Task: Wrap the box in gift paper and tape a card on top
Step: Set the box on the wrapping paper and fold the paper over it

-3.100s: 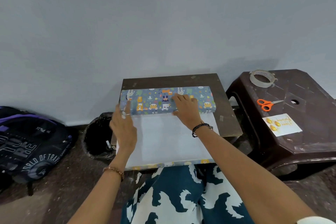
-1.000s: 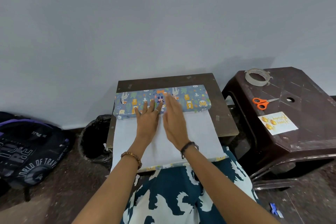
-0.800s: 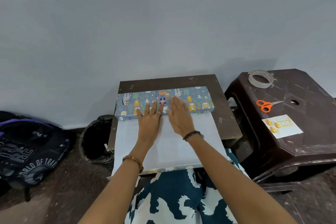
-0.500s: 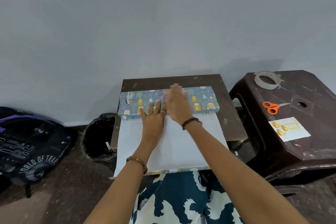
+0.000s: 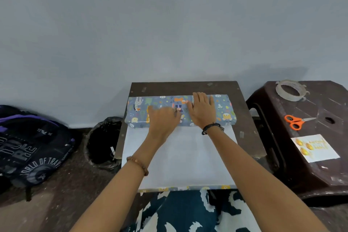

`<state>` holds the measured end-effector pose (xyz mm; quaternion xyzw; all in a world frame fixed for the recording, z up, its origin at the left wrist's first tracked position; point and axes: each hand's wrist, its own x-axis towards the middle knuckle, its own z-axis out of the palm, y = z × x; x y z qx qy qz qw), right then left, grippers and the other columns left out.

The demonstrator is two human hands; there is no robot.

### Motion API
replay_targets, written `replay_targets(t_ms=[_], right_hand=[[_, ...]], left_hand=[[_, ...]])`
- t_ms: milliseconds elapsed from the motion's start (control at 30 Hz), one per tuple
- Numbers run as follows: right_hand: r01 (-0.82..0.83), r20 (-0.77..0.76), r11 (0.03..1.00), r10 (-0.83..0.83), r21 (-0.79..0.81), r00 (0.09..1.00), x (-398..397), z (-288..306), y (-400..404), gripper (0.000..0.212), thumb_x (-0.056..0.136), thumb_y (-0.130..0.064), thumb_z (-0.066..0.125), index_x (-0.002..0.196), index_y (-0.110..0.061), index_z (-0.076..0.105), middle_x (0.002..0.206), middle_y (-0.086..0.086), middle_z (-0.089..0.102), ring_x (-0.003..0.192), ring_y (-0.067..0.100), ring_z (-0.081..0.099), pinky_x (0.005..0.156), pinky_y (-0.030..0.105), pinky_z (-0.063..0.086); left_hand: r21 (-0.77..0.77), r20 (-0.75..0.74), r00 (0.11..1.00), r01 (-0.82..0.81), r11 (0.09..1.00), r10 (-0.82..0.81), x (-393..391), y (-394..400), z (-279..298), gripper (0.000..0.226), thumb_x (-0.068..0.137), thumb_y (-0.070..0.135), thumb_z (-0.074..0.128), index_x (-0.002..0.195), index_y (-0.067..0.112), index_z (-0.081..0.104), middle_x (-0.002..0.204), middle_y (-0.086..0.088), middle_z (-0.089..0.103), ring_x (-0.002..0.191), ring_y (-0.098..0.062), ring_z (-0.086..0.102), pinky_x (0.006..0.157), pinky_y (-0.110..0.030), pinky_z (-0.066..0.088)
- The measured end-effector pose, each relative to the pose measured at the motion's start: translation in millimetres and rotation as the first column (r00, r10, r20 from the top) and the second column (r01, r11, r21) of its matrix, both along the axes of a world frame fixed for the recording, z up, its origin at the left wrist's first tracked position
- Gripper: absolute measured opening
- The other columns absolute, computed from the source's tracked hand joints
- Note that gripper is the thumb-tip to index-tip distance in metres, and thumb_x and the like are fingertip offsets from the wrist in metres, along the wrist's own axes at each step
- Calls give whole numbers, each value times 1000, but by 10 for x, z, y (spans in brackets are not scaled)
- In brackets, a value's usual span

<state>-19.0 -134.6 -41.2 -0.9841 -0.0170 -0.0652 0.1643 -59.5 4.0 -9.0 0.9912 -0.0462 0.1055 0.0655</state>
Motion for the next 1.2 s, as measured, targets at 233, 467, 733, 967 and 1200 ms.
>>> replay_targets(t_ms=[233, 467, 733, 967, 1200], right_hand=[[22, 119, 999, -18, -32, 993, 48, -84, 19, 72, 87, -49, 10, 122, -4, 53, 123, 11, 56, 120, 28, 48, 109, 48, 27], [5, 114, 999, -1, -34, 994, 58, -85, 25, 67, 89, -47, 16, 123, -4, 53, 122, 12, 57, 119, 29, 50, 109, 48, 29], [-1, 129, 998, 9, -62, 992, 58, -116, 2, 65, 91, -48, 17, 124, -4, 52, 123, 13, 56, 120, 30, 49, 109, 48, 28], [-20, 41, 997, 24, -80, 999, 61, -71, 5, 61, 98, -46, 22, 139, -4, 38, 138, 13, 45, 133, 28, 36, 114, 47, 17], [-129, 218, 988, 146, -89, 965, 5, 25, 75, 32, 91, -13, 49, 122, -3, 53, 128, 21, 52, 120, 40, 47, 101, 54, 35]], left_hand=[[-98, -122, 990, 63, 993, -75, 444, -227, -275, 42, 102, 29, 26, 142, 18, 34, 145, -1, 38, 141, -17, 21, 114, -47, 11], [-111, -94, 988, -132, 985, 122, 593, 263, -332, 46, 97, 46, 32, 122, 12, 50, 121, -7, 50, 123, -25, 41, 114, -49, 7], [-25, -180, 927, -338, 941, 329, 508, 1230, -455, 46, 97, 37, 30, 130, 11, 49, 129, -16, 46, 125, -34, 38, 105, -62, 19], [-96, 291, 949, -98, 991, 122, 176, 840, 19, 44, 78, -6, 50, 121, 2, 54, 134, -21, 46, 132, -33, 34, 114, -39, 16], [-200, -98, 936, 314, 928, -338, -775, -99, -602, 41, 87, 17, 36, 113, 22, 67, 114, 0, 65, 105, -15, 62, 94, -34, 48]])
